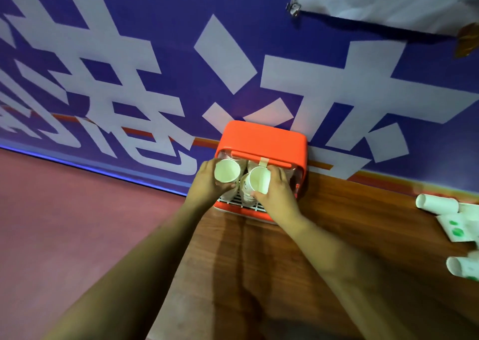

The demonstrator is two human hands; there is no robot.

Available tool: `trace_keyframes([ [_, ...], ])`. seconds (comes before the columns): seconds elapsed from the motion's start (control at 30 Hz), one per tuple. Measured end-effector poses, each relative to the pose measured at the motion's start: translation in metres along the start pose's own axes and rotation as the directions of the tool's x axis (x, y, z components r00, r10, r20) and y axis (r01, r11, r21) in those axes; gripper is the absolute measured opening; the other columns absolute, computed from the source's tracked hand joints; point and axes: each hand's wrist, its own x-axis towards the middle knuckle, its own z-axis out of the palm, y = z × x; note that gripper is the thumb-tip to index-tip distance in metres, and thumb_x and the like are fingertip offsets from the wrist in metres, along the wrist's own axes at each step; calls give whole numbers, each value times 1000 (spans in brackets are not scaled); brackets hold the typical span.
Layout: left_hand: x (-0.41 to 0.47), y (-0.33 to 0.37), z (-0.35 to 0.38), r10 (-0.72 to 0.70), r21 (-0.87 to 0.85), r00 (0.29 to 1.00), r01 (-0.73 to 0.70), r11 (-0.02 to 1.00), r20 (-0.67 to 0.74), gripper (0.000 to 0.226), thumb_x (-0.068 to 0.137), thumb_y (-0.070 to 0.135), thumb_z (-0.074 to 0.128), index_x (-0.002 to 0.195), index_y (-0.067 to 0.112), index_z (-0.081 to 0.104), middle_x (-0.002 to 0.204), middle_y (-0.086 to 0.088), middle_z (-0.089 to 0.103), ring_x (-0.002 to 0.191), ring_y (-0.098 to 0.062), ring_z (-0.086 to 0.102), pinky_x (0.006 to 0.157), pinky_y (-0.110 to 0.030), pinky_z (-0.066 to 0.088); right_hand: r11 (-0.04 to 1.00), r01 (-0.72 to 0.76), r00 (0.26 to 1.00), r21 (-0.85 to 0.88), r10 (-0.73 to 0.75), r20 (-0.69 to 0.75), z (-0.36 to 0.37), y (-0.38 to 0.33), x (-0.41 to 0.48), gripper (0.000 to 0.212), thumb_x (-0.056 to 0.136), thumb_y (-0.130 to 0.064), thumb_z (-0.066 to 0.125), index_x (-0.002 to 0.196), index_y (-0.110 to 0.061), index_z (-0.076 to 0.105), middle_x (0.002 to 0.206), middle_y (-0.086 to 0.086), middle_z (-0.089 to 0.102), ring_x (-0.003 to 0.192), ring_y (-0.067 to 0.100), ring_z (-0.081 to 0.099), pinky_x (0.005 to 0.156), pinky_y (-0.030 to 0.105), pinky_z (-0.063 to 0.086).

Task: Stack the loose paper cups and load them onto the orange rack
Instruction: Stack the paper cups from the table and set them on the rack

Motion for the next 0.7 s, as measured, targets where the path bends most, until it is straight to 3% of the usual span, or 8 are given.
trace_keyframes([
  [0.17, 2, -8, 8, 58, 113, 995, -66, 991, 76, 87, 73, 34, 85, 144, 14, 39, 125, -9, 54, 113, -27, 56, 93, -39, 48, 980, 90, 995, -176, -94, -17, 9, -3, 2, 73, 68, -31, 84, 127, -7, 48, 124, 8, 47, 111, 31, 56, 93, 39, 47],
  [0.37, 0, -24, 18, 66, 75, 995, -72, 995, 74, 75, 72, 31, 87, 132, 9, 49, 124, -10, 58, 116, -27, 55, 94, -40, 49, 933, 122, 991, -338, -136, -16, 22, 1, -3, 76, 69, -35, 82, 128, -3, 48, 116, 11, 49, 100, 31, 61, 87, 39, 53],
  [0.53, 4, -34, 19, 39, 71, 990, -49, 996, 132, 78, 73, 28, 86, 138, 13, 47, 134, -7, 53, 122, -23, 52, 95, -28, 41, 948, 24, 999, -318, -10, 48, 32, 6, 3, 74, 69, -38, 83, 125, -4, 50, 116, 11, 49, 103, 31, 60, 89, 38, 50],
  [0.7, 12, -42, 15, -37, 102, 988, 22, 995, 151, 84, 76, 29, 83, 147, 18, 40, 139, -7, 52, 122, -26, 53, 100, -42, 49, 981, -40, 988, -191, 67, 141, 40, 19, 17, 71, 73, -24, 81, 133, -8, 46, 133, 7, 47, 118, 32, 54, 98, 40, 45],
])
